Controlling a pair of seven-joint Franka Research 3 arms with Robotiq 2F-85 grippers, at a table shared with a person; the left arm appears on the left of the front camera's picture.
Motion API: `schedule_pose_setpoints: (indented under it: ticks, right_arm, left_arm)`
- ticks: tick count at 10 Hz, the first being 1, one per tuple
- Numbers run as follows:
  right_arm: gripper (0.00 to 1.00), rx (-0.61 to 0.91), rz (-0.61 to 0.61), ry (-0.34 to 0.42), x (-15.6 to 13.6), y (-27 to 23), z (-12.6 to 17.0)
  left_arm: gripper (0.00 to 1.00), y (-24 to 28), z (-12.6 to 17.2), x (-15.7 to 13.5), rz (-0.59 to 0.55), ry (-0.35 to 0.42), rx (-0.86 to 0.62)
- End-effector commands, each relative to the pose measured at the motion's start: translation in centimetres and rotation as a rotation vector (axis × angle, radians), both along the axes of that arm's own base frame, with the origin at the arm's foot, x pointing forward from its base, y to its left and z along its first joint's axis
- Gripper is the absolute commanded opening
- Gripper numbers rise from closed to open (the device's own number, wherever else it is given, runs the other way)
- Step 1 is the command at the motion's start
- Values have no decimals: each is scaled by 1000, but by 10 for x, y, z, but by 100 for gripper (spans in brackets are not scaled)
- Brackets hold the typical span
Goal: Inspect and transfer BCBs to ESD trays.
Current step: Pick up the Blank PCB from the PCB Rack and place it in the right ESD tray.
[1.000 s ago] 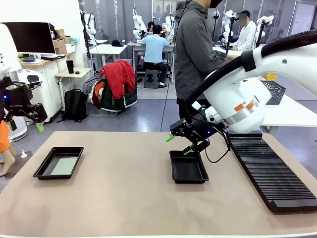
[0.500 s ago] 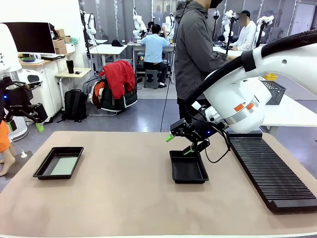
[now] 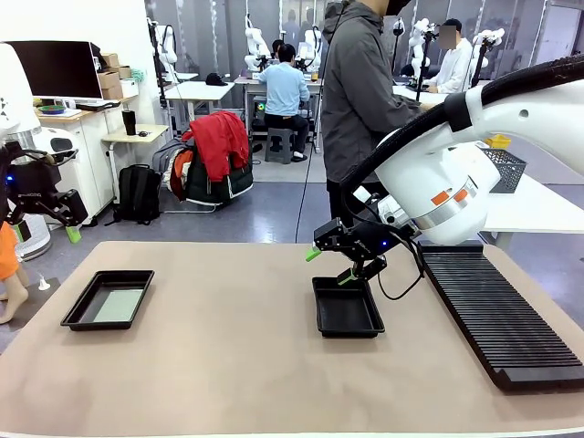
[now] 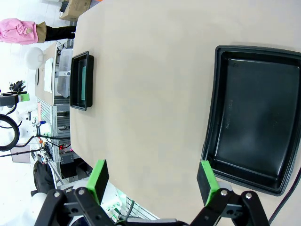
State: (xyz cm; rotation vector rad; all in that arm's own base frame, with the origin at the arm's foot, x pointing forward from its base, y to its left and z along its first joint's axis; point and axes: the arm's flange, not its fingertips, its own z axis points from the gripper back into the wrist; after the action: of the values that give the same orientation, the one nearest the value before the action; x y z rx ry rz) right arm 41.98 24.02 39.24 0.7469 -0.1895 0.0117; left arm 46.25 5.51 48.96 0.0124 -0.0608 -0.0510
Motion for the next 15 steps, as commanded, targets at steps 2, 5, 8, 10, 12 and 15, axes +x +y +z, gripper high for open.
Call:
schedule_pose_setpoints:
  ticks: [2,5,8,10,12,15]
  right_arm:
    - [100,-19,-12,8,-1,1,3]
    - [100,-19,-12,8,-1,1,3]
    - [100,-19,-12,8,-1,1,3]
    - [100,-19,-12,8,-1,1,3]
    - [100,-19,-12,8,-1,1,3]
    - [100,-19,-12,8,-1,1,3]
  left_arm:
    - [100,1,0,1,2,-6,1]
    - [100,1,0,1,2,-6,1]
    - [100,1,0,1,2,-6,1]
    - [100,1,0,1,2,-6,1]
    - [100,1,0,1,2,-6,1]
    - [100,1,0,1,2,-6,1]
